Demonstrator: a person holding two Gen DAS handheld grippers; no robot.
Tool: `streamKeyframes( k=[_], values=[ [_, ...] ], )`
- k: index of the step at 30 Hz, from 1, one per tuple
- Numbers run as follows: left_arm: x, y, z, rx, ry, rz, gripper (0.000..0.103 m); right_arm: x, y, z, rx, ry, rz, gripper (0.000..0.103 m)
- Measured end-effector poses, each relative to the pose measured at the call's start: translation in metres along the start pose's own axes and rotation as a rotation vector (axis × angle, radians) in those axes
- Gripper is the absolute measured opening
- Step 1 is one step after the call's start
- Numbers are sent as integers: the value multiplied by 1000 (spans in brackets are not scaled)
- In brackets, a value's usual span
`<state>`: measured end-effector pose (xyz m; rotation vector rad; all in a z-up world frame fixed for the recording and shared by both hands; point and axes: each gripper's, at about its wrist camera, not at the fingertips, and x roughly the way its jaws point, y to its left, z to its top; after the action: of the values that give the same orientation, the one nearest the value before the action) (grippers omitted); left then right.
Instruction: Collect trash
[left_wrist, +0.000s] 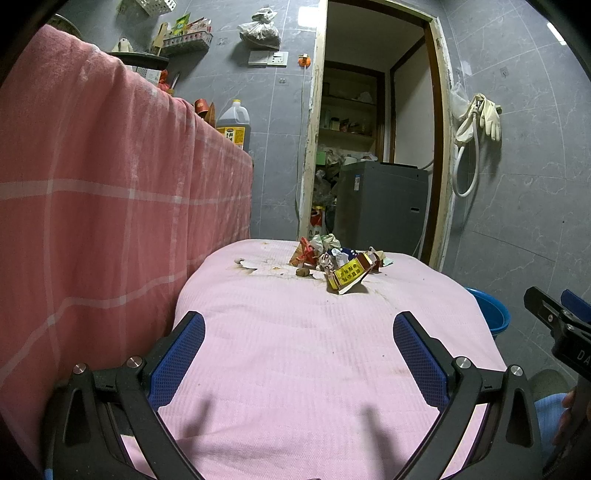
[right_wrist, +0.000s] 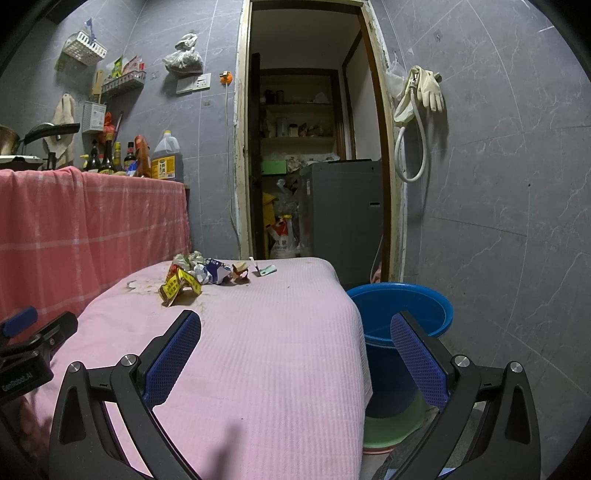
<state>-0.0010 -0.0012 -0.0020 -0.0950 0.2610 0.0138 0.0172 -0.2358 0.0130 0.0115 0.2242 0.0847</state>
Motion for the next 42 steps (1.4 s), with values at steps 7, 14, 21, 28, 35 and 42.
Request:
streamKeyframes(
  k=[7,14,21,28,35,42],
  values=[
    [0,0,0,0,0,0,100,0,0,0,3,0,0,103],
    [0,0,0,0,0,0,100,0,1,-1,3,1,1,103],
    [0,0,0,0,1,0,100,0,1,-1,4,1,1,103],
    [0,0,0,-1,1,0,100,0,1,-1,5,2,1,103],
    [0,0,0,-2,1,0,100,1,2,-2,6,2,2,103],
    [1,2,1,-8,-7,13,100,-3,2,2,2,-7,6,103]
  ],
)
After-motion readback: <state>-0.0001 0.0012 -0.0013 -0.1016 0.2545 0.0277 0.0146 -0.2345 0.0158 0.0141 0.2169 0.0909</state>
